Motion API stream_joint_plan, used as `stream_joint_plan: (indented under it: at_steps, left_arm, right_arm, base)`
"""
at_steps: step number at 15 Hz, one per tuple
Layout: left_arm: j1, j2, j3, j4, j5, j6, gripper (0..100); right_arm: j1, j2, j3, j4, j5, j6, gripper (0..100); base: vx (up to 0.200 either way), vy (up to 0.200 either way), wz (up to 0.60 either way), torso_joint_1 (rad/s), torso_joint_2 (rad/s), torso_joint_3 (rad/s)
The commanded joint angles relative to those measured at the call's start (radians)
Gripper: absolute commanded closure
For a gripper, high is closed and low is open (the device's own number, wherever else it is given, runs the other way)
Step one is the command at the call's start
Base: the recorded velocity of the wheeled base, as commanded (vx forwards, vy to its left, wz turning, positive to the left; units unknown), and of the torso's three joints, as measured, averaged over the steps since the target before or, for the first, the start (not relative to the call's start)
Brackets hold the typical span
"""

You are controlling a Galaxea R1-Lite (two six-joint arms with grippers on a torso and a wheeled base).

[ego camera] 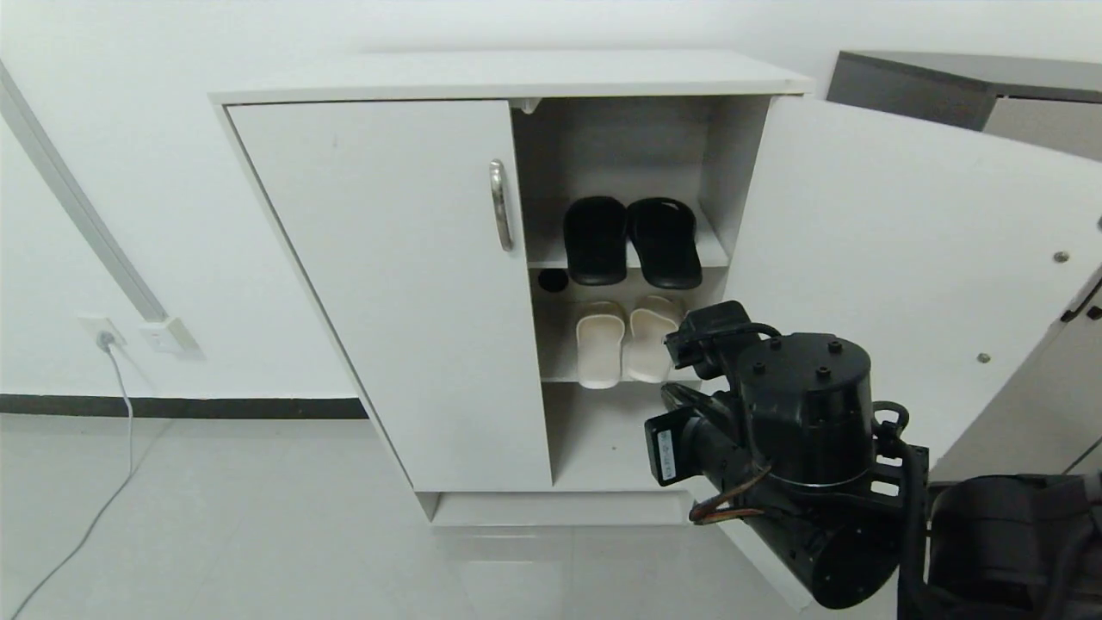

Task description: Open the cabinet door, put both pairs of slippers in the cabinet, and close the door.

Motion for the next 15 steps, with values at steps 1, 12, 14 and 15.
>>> stream_joint_plan:
  at_steps: [1,12,14,15]
  left_arm:
    - [0.0,0.0,-0.001,-0.002,-0.001,0.0,100]
    - [0.0,0.0,-0.001,-0.002,-0.001,0.0,100]
    - [0.0,0.0,-0.001,-0.002,-0.001,0.0,100]
    - [0.0,0.0,-0.001,-0.002,0.001,-0.002,100]
  right_arm:
    - [0.004,0.001,-0.001,-0.003,0.001,0.0,100]
    - [0.004,-0.001,-0.001,-0.005,0.001,0.0,100]
    - [0.004,-0.001,-0.001,-0.003,0.001,0.0,100]
    - [0.004,-0.001,-0.001,-0.003,0.001,0.0,100]
  base:
    - [0.0,0.0,0.0,0.066,-0.6,-0.373]
    - [0.0,0.0,0.0,0.115,-0.48,-0.342]
    - [0.0,0.0,0.0,0.166,-0.49,-0.315]
    - [0.0,0.0,0.0,0.188,-0.5,-0.31]
